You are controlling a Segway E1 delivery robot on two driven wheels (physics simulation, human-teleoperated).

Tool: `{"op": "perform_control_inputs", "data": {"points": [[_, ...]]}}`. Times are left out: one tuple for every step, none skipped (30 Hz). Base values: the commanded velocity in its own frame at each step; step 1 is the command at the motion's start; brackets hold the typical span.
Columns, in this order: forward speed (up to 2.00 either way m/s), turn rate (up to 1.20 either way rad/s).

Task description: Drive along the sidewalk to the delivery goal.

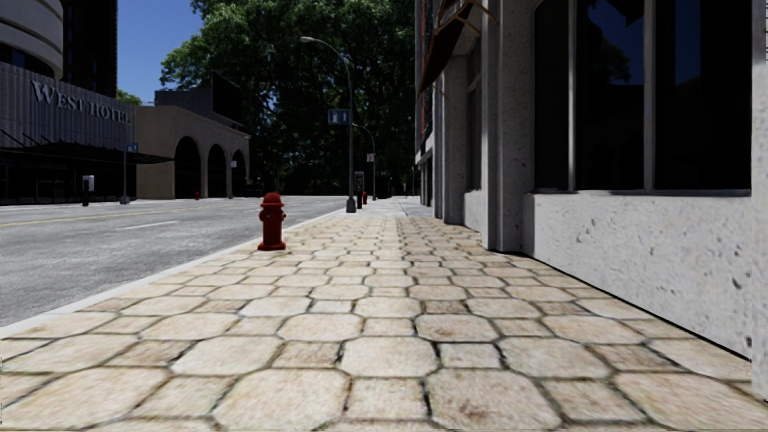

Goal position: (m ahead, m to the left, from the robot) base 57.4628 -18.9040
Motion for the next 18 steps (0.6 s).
{"op": "perform_control_inputs", "data": {"points": [[2.0, 0.0], [2.0, 0.0], [2.0, 0.0], [2.0, 0.0], [2.0, 0.0], [2.0, 0.0], [2.0, 0.0], [2.0, 0.0], [2.0, 0.0], [2.0, 0.0], [2.0, 0.0], [2.0, 0.0], [2.0, 0.0], [2.0, 0.0], [2.0, 0.0], [2.0, 0.0], [2.0, 0.0], [2.0, 0.0]]}}
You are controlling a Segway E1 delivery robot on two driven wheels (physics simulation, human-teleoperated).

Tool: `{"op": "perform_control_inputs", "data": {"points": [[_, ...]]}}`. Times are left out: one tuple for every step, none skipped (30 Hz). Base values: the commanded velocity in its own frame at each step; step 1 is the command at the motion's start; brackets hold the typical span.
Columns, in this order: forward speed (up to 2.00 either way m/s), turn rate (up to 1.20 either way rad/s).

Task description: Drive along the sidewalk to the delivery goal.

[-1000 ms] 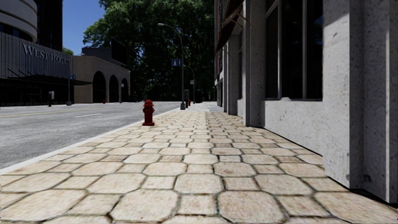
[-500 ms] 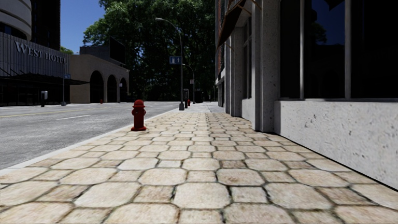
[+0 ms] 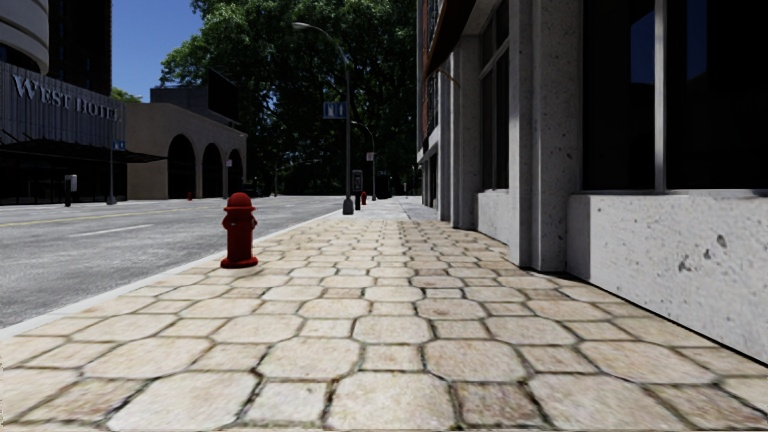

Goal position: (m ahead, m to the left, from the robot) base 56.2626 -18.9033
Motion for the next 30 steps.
{"op": "perform_control_inputs", "data": {"points": [[2.0, 0.0], [2.0, 0.0], [2.0, 0.0], [2.0, 0.0], [2.0, 0.0], [2.0, 0.0], [2.0, 0.0], [2.0, 0.0], [2.0, 0.0], [2.0, 0.0], [2.0, 0.0], [2.0, 0.0], [2.0, 0.0], [2.0, 0.0], [2.0, 0.0], [2.0, 0.0], [2.0, 0.0], [2.0, 0.0], [2.0, 0.0], [2.0, 0.0], [2.0, 0.0], [2.0, 0.0], [2.0, 0.0], [2.0, 0.0], [2.0, 0.0], [2.0, 0.0], [2.0, 0.0], [2.0, 0.0], [2.0, 0.0], [2.0, 0.0]]}}
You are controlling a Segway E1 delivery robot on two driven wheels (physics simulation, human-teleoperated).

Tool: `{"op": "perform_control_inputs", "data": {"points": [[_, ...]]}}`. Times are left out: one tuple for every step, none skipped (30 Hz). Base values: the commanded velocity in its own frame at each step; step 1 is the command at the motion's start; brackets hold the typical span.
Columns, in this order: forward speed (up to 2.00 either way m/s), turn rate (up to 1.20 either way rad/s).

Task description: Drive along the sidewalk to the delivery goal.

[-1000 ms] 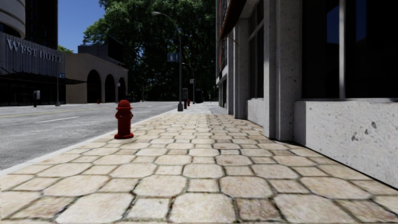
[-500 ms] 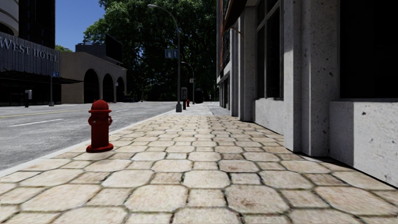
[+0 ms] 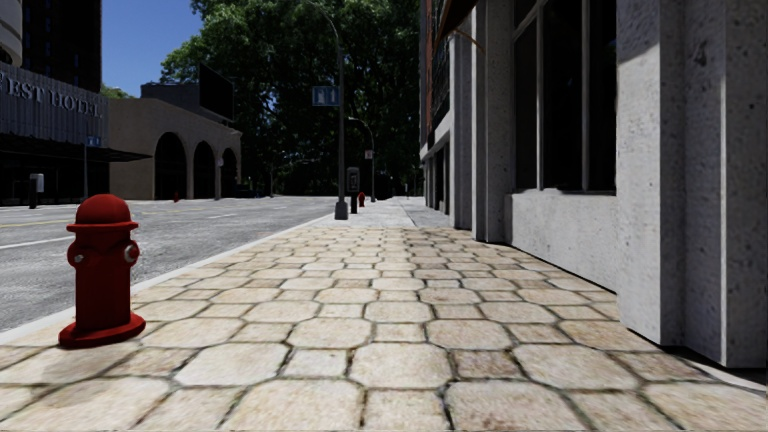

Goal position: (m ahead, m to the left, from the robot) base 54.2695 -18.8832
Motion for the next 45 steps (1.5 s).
{"op": "perform_control_inputs", "data": {"points": [[2.0, 0.0], [2.0, 0.0], [2.0, 0.0], [2.0, 0.0], [2.0, 0.0], [2.0, 0.0], [2.0, 0.0], [2.0, 0.0], [2.0, 0.0], [2.0, 0.0], [2.0, 0.0], [2.0, 0.0], [2.0, 0.0], [2.0, 0.0], [2.0, -0.14], [2.0, -0.14], [2.0, -0.24], [2.0, -0.27], [2.0, -0.27], [2.0, -0.09], [2.0, -0.09], [2.0, 0.0], [2.0, 0.0], [2.0, 0.0], [2.0, 0.0], [2.0, 0.0], [2.0, 0.0], [2.0, 0.0], [2.0, 0.0], [2.0, 0.0], [2.0, 0.0], [2.0, 0.0], [2.0, 0.0], [2.0, 0.0], [2.0, 0.0], [2.0, 0.0], [2.0, 0.0], [2.0, 0.0], [2.0, 0.0], [2.0, 0.0], [2.0, 0.0], [2.0, 0.0], [2.0, 0.0], [2.0, 0.0], [2.0, 0.0]]}}
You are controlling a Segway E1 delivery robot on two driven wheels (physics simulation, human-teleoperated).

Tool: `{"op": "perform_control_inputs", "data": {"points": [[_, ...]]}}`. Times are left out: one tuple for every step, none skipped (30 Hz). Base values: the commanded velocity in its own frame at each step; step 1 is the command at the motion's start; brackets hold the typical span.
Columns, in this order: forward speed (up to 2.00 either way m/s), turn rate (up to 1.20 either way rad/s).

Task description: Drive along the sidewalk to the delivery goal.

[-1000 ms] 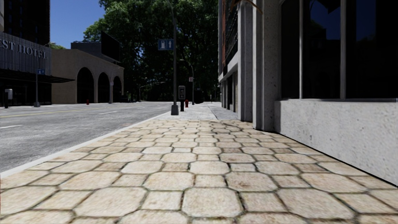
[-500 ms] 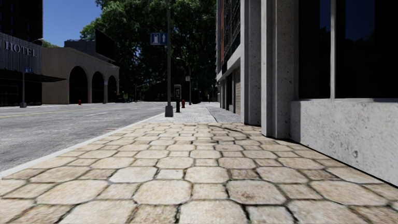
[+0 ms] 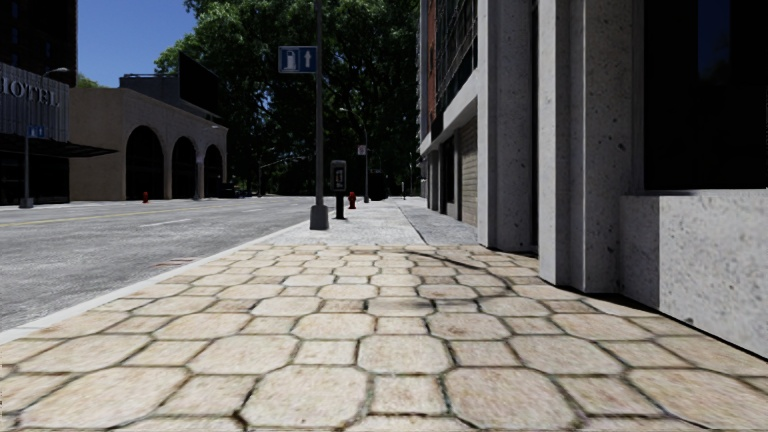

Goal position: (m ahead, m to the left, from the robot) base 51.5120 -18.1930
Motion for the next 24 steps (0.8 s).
{"op": "perform_control_inputs", "data": {"points": [[2.0, 0.0], [2.0, 0.0], [2.0, 0.0], [2.0, 0.0], [2.0, 0.0], [2.0, 0.0], [2.0, 0.0], [2.0, 0.0], [2.0, 0.0], [2.0, 0.0], [2.0, 0.0], [2.0, 0.0], [2.0, 0.0], [2.0, 0.0], [2.0, 0.0], [2.0, 0.0], [2.0, 0.0], [2.0, 0.0], [2.0, 0.0], [2.0, 0.0], [2.0, 0.0], [2.0, 0.0], [2.0, 0.0], [2.0, 0.0]]}}
